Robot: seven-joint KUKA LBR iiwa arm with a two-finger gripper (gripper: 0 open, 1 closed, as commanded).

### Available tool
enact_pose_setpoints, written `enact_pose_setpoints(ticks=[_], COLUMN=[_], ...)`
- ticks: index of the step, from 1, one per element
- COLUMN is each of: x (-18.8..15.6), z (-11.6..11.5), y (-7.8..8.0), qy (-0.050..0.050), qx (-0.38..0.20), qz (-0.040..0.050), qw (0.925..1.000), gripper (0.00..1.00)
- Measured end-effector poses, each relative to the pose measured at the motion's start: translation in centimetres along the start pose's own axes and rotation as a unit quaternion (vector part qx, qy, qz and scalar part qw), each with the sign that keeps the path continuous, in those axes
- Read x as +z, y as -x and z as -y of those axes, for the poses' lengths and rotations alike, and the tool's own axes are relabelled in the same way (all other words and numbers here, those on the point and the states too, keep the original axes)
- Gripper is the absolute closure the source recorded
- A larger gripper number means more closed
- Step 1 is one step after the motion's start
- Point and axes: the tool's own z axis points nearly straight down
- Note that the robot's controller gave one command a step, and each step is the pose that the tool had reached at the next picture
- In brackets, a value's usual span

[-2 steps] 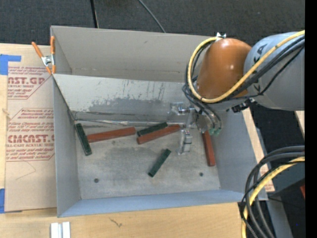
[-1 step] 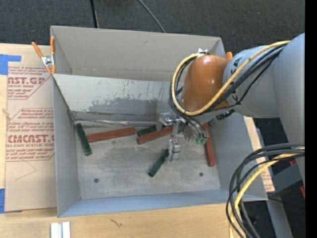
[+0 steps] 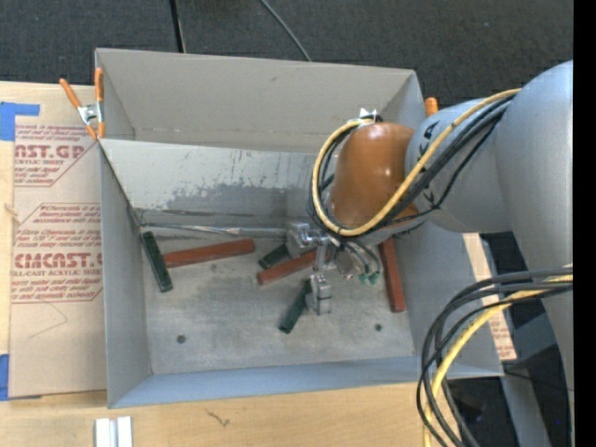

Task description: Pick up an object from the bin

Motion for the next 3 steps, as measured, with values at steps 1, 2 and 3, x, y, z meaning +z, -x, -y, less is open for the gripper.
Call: enact_pose_setpoints(ticks=[1, 2, 3], x=[-1.26, -1.17, -1.16], z=[-3.35, -3.33, -3.33], y=[-2.57, -2.62, -2.62], qy=[0.003, 0.003, 0.003], qx=[0.039, 0.040, 0.039], qz=[-0.0099, -0.0106, -0.0107], qw=[0.9992, 0.9992, 0.9992], gripper=[1.00, 0.00, 0.00])
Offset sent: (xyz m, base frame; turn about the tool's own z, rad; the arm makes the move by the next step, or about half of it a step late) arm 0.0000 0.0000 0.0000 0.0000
